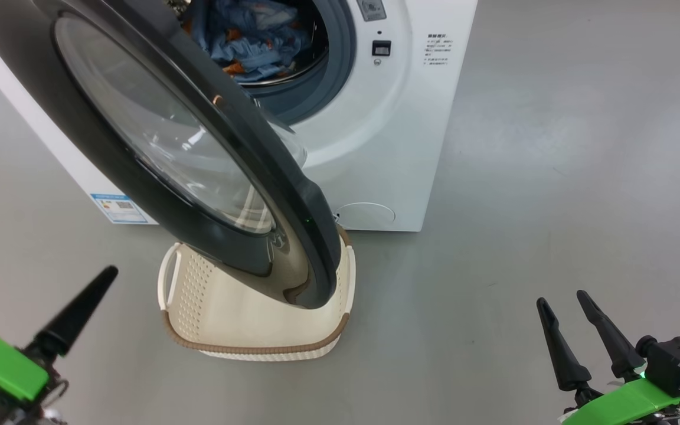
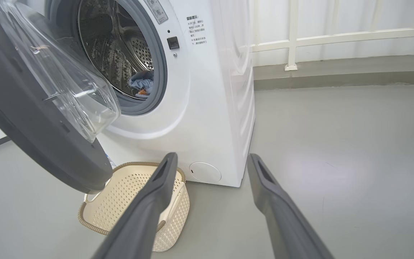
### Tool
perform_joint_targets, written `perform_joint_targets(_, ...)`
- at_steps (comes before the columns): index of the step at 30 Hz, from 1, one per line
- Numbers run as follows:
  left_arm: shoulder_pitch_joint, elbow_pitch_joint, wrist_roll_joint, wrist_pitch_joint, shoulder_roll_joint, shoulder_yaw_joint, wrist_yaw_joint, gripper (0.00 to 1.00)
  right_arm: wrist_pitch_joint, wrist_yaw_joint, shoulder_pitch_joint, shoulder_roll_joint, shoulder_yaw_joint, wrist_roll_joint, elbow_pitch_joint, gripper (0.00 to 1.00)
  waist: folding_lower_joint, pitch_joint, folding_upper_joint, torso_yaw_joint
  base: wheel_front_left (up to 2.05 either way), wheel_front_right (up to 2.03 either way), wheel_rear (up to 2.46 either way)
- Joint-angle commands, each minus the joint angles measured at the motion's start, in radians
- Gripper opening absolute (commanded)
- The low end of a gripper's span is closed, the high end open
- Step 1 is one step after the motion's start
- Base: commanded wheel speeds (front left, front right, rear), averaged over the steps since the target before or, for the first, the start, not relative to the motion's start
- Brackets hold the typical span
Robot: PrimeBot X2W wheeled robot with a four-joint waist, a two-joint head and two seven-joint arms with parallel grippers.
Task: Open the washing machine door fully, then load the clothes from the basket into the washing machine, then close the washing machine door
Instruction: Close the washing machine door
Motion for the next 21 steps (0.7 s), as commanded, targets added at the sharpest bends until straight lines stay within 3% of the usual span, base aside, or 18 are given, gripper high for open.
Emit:
perform_joint_targets(1,-0.009,-0.019,0.016,-0.023,0.049,0.031,-0.003,1.0,-0.005,0.003,0.009,-0.021,0.019,0.001,-0.02,1.0,0.0,-0.002,-0.0001,-0.002,0.0,0.0,0.0)
perform_joint_targets(17,0.092,0.048,0.104,-0.585,0.174,-0.251,-0.003,1.0,-0.005,0.003,0.02,-0.043,-0.004,0.003,-0.013,1.0,0.0,-0.023,-0.0001,-0.073,0.0,0.0,0.0)
perform_joint_targets(21,0.091,0.116,0.171,-0.728,0.212,-0.349,-0.003,1.0,-0.005,0.003,0.025,-0.048,-0.007,0.005,-0.012,1.0,0.0,-0.027,-0.0001,-0.1,0.0,0.0,0.0)
